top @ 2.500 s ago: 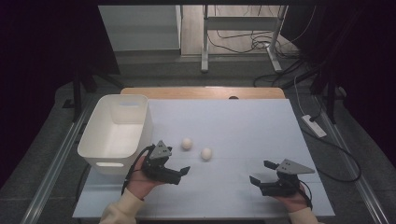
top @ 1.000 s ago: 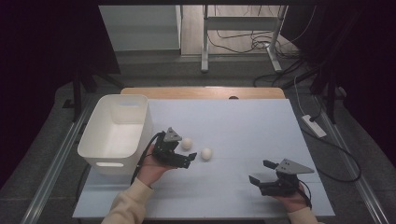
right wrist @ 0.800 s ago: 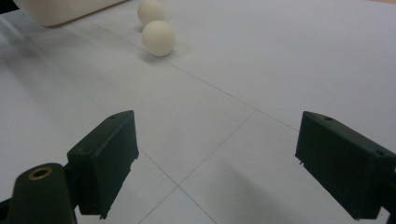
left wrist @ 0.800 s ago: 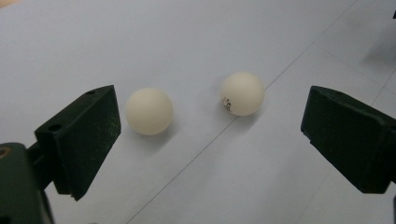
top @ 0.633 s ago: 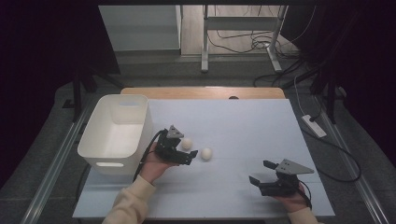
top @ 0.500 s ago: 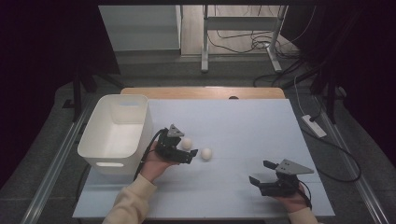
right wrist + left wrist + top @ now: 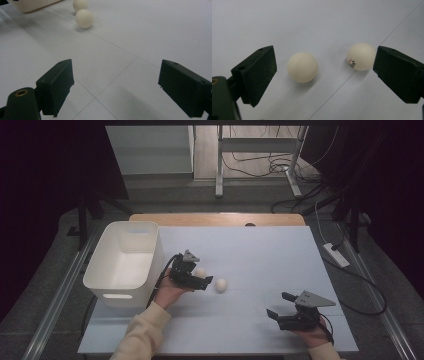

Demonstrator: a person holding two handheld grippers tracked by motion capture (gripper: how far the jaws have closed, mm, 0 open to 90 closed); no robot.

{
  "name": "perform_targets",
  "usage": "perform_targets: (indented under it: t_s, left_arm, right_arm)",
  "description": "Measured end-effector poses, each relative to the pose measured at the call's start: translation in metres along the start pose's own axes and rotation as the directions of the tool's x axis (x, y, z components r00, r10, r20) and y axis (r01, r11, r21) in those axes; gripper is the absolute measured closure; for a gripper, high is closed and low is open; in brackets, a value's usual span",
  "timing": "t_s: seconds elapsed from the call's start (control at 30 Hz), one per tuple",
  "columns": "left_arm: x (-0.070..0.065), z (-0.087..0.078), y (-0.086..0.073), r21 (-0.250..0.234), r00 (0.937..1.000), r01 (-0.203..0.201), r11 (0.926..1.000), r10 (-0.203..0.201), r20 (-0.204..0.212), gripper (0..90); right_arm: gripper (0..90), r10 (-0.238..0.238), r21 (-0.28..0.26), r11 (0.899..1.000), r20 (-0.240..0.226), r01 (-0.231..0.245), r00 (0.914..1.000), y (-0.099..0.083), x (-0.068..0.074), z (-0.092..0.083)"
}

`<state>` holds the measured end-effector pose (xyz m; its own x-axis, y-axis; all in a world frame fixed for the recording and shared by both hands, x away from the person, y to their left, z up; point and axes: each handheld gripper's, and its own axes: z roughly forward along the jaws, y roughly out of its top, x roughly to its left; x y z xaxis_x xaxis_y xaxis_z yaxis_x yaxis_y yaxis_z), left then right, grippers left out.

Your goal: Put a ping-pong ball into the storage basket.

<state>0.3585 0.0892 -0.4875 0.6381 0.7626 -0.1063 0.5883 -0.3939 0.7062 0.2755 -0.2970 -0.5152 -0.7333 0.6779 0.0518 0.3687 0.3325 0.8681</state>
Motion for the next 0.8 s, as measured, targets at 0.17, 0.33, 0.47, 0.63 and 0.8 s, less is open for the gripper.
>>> perform_targets:
  t_s: [0.17, 0.33, 0.47, 0.63, 0.8]
  left_arm:
    - [0.004, 0.005, 0.001, 0.006, 1.0000, 0.009, 0.9999, -0.009, 0.001, 6.2]
    - [0.010, 0.013, 0.002, 0.021, 0.9998, 0.022, 0.9996, -0.022, -0.001, 6.2]
    - [0.012, 0.018, 0.001, 0.039, 0.9997, 0.022, 0.9990, -0.022, -0.008, 6.2]
    - [0.015, 0.021, 0.000, 0.054, 0.9996, 0.025, 0.9982, -0.025, -0.010, 6.2]
    - [0.019, 0.025, -0.001, 0.068, 0.9992, 0.037, 0.9970, -0.036, -0.014, 6.2]
  right_arm:
    - [12.6, -0.002, 0.003, 1.000, -0.001, 0.002, 1.0000, 0.000, 0.000, 0.000]
    - [12.6, -0.002, 0.005, 1.000, 0.002, 0.002, 1.0000, -0.001, 0.000, 0.001]
    - [12.6, -0.002, 0.007, 1.000, 0.003, 0.002, 1.0000, -0.001, 0.000, 0.001]
    - [12.6, -0.001, 0.007, 1.000, 0.004, 0.001, 1.0000, -0.001, -0.001, 0.001]
    - [12.6, -0.002, 0.008, 1.000, 0.004, 0.002, 1.0000, -0.001, -0.001, 0.001]
